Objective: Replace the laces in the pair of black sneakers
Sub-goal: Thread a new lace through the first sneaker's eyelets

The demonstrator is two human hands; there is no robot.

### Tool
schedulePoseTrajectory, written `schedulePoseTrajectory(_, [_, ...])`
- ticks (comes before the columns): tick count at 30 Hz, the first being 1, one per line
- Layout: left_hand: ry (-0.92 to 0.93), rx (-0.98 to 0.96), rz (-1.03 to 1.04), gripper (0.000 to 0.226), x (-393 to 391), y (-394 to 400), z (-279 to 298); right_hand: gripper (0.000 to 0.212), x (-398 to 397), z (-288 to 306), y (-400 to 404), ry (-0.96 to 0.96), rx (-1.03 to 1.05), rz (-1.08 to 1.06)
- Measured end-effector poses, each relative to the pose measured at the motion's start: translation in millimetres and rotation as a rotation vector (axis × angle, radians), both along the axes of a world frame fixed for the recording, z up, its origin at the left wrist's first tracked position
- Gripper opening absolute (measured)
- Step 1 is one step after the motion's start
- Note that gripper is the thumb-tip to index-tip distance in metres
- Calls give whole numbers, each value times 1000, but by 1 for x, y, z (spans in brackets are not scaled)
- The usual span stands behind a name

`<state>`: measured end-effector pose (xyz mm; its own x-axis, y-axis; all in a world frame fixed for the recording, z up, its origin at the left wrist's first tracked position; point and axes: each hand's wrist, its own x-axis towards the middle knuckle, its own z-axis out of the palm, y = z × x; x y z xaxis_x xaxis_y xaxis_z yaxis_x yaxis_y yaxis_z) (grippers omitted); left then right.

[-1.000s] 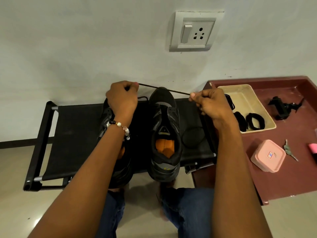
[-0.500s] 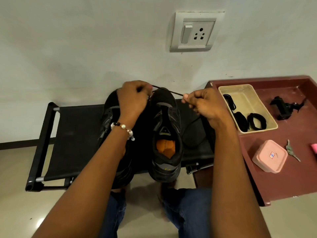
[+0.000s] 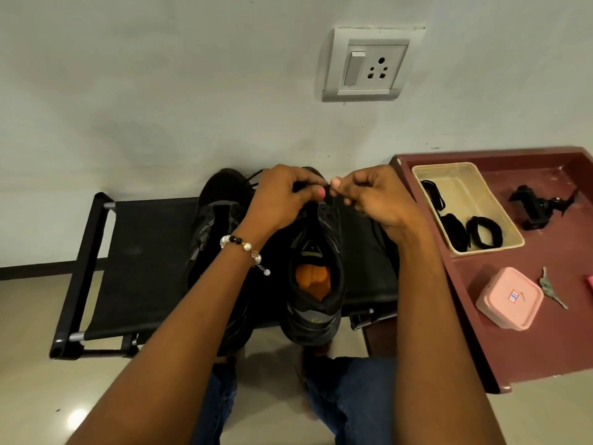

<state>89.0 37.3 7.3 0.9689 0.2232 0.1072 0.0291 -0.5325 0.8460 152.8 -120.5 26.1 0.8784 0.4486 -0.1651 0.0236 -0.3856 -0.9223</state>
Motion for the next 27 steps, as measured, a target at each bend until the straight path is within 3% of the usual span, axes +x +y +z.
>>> schedulePoseTrajectory(3, [-10,-57,191,7,1,17,1,20,2,0,-11,1,11,-54])
schedulePoseTrajectory(6, [-81,-215,545,15,-2,40,2,20,7,-6,-20,-14,-37,-125])
schedulePoseTrajectory(8, [-57,-143,638,9,-4,49,-4,21,9,-7,-22,-23,-55,-151])
schedulePoseTrajectory(10, [-14,50,528,19,-3,48,-9,21,8,-5,-17,-34,-57,-137])
schedulePoseTrajectory(13, [-31,207,138,46,3,26,-3,21,2,0,-1,-21,-37,-54])
schedulePoseTrajectory(15, [-45,161,-57,43,4,5,1,22,-1,1,8,-4,-25,6])
schedulePoseTrajectory(17, [-25,43,-76,29,2,-6,0,25,-3,1,11,7,-26,28])
schedulePoseTrajectory(20, [-13,-26,97,8,2,3,-2,24,-2,1,5,31,-19,5])
schedulePoseTrajectory(25, [-84,-320,603,15,-1,33,-2,21,4,-3,-13,24,-16,-86])
schedulePoseTrajectory(27, [-87,-275,635,14,-3,37,-4,21,6,-5,-15,-2,-23,-113])
